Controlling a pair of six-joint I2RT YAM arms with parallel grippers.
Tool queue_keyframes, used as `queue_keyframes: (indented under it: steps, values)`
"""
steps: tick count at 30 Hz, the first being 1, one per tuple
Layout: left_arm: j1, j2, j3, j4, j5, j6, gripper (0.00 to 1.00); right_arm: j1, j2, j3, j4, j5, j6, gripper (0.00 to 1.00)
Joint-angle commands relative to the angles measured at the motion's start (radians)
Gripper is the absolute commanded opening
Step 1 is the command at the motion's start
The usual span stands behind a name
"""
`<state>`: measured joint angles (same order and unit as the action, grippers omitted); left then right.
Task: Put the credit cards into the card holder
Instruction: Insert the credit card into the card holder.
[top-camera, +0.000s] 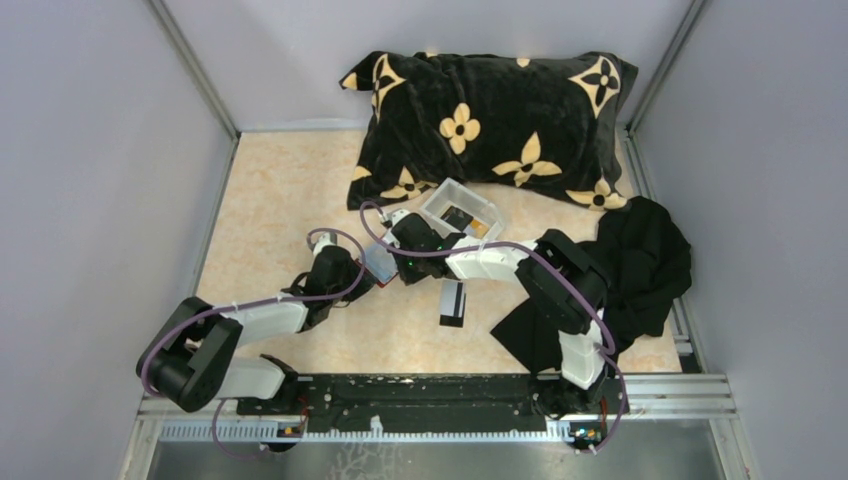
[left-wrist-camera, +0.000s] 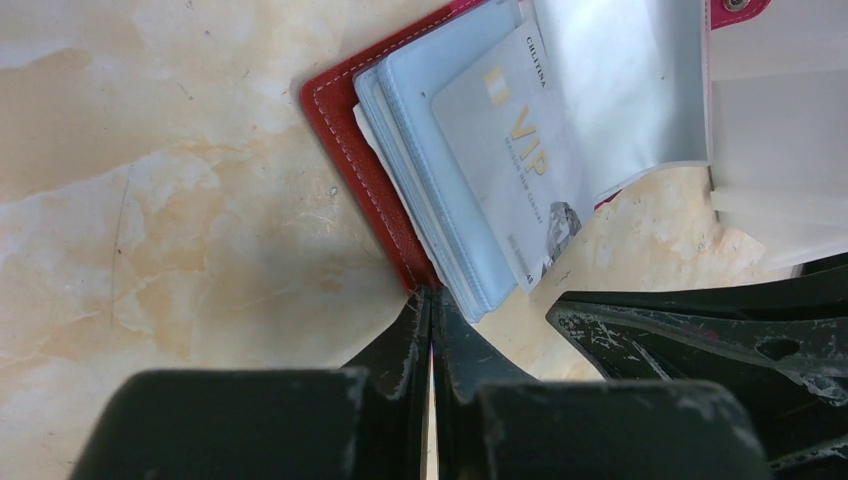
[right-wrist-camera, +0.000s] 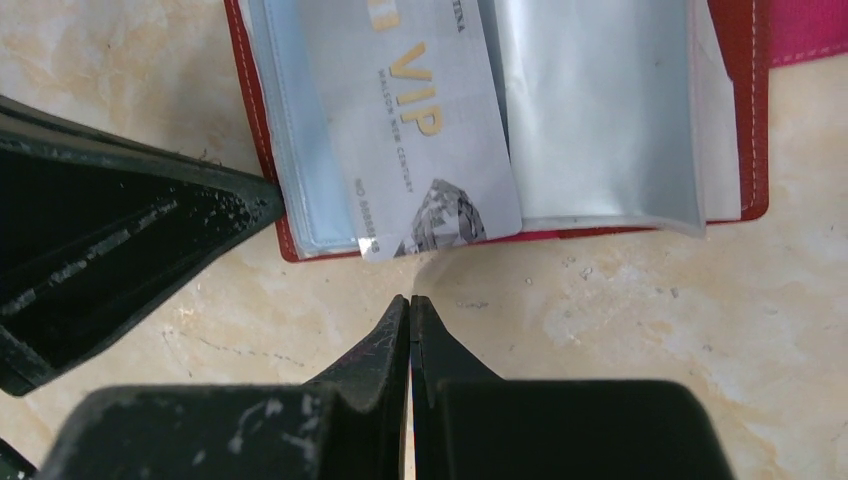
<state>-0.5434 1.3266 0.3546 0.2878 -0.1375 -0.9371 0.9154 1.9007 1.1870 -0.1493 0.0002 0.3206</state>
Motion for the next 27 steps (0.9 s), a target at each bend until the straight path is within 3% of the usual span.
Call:
queue_keyframes:
  steps: [1, 10, 27]
  values:
    - [-0.003, 0.003, -0.026, -0.045, -0.002, 0.025, 0.06, 0.007, 0.024, 0.085, 0.000, 0.017, -0.025, 0.00]
    - [-0.003, 0.010, -0.025, -0.045, 0.003, 0.024, 0.06, 0.009, 0.070, 0.158, -0.005, 0.007, -0.046, 0.00]
    - [-0.003, 0.008, -0.022, -0.045, 0.002, 0.026, 0.06, 0.008, -0.043, 0.052, 0.007, 0.024, -0.043, 0.00]
